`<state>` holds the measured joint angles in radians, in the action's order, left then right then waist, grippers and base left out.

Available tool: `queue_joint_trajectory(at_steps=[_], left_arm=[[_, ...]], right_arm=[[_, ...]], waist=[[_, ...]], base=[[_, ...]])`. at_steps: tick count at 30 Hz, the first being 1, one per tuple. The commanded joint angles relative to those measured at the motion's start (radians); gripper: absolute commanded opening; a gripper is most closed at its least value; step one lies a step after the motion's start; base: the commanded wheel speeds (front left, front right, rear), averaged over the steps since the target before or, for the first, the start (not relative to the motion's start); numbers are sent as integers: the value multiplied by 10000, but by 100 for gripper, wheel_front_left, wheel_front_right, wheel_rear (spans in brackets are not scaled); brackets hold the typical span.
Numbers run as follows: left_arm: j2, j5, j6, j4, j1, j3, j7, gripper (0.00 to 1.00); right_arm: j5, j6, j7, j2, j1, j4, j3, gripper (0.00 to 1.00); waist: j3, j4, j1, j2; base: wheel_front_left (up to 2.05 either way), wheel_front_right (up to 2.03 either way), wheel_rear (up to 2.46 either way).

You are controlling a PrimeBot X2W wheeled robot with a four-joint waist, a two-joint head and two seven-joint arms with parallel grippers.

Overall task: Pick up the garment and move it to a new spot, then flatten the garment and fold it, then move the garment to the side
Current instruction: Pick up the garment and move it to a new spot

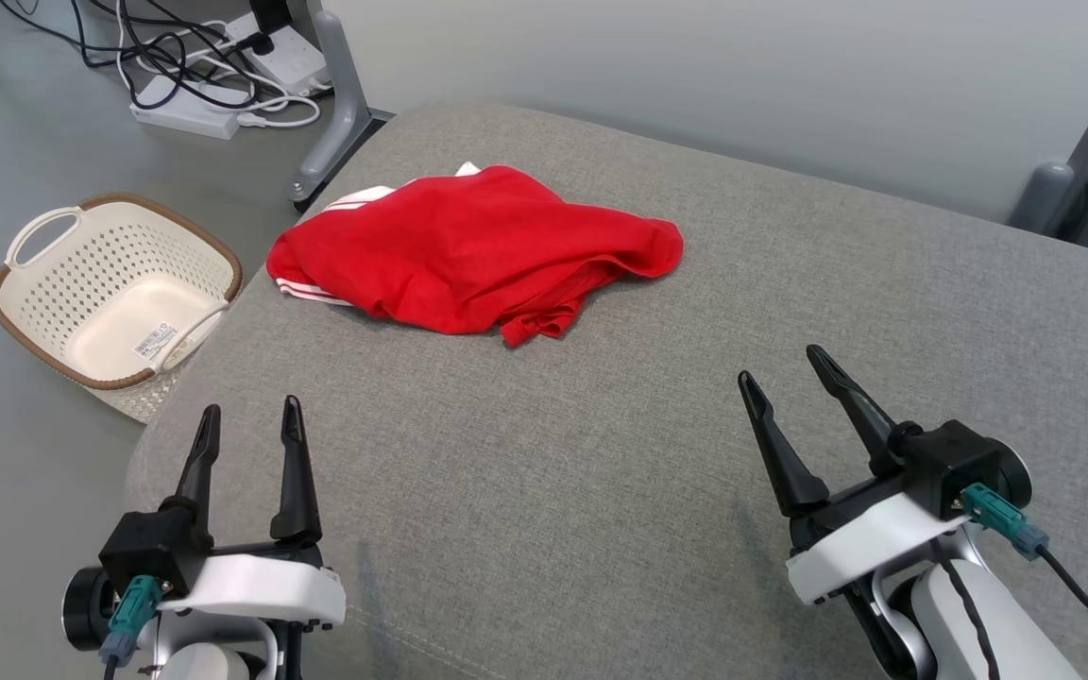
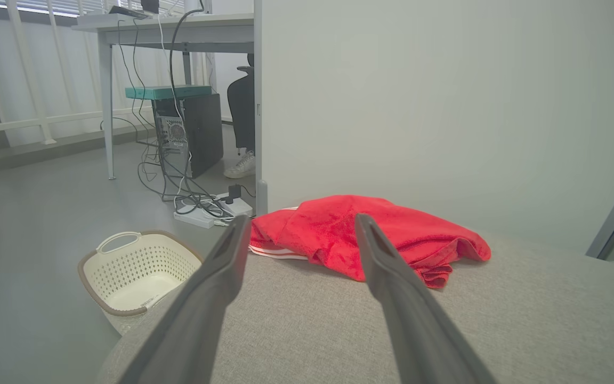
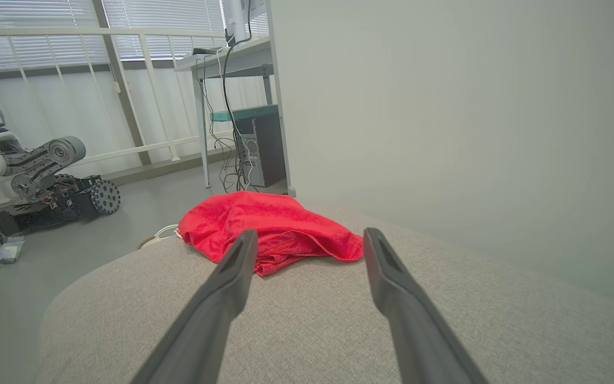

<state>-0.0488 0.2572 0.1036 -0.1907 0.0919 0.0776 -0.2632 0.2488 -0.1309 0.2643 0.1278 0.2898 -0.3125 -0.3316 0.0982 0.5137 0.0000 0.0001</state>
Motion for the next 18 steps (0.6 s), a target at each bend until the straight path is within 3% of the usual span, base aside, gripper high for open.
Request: queue_joint_trajectory(at_steps=[1, 8, 18], left_arm=[[-37, 82, 53, 37, 35, 8, -9, 100], [-43, -53, -420, -762, 845, 90, -8, 100], [-689, 606, -1818, -4379, 4444, -176, 505, 100]], right_arm=[[81, 4, 8, 89, 93, -58, -29, 100], [-36, 4, 8, 234, -224, 70, 192, 100], [-517, 4, -298, 879, -86, 882, 153, 100]], waist=[[26, -23, 0, -1], [172, -231, 0, -1], [1538, -1155, 0, -1]], base=[[0, 0, 0], [0, 0, 0], [0, 0, 0]])
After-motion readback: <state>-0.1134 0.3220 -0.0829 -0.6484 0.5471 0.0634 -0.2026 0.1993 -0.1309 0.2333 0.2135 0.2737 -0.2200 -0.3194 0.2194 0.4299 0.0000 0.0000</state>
